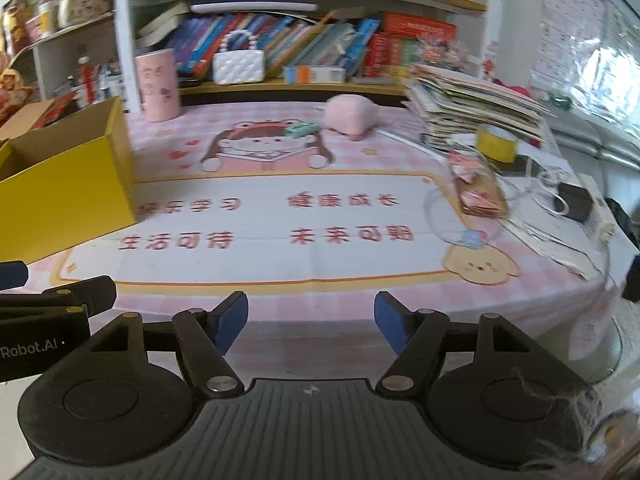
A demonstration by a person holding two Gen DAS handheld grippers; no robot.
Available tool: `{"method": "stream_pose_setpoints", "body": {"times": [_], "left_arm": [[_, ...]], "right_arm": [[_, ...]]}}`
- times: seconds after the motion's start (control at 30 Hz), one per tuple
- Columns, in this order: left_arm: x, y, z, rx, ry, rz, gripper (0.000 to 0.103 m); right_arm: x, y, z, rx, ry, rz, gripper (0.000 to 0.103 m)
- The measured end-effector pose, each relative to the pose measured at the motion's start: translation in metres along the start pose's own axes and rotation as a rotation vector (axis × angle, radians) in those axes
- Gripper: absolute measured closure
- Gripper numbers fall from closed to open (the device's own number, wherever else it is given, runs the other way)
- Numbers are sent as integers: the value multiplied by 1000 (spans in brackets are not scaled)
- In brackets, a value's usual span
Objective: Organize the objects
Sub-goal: 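Withdraw both grippers and move toward the pink plush pig and green stapler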
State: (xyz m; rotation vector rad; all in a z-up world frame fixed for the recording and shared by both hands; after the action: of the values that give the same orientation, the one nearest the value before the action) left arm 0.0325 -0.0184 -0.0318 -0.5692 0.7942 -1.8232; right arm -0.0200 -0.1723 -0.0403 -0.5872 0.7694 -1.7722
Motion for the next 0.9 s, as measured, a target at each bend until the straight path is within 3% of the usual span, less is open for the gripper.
{"method": "stream_pose_setpoints", "body": {"times": [0.4, 0.9], "left_arm": [[41, 23, 15, -25, 65, -63, 12], [55, 63, 48, -51, 61, -58, 12]], "right_arm": [[38, 14, 5, -28, 56, -62, 34], [54, 55, 39, -56, 64, -46, 30]]}}
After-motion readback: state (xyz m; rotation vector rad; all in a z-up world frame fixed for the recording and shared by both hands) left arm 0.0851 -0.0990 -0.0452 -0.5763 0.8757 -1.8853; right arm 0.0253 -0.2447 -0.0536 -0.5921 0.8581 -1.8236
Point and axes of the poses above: each gripper's, at about its wrist camera, not at the fingertips, and y roughly the way its jaws point, x to its right, z to its top, the point moved 6 cm from there along y, roughly the way its jaws point, and after that the axes turned 7 degrees about -x, right-handed, at the moved point
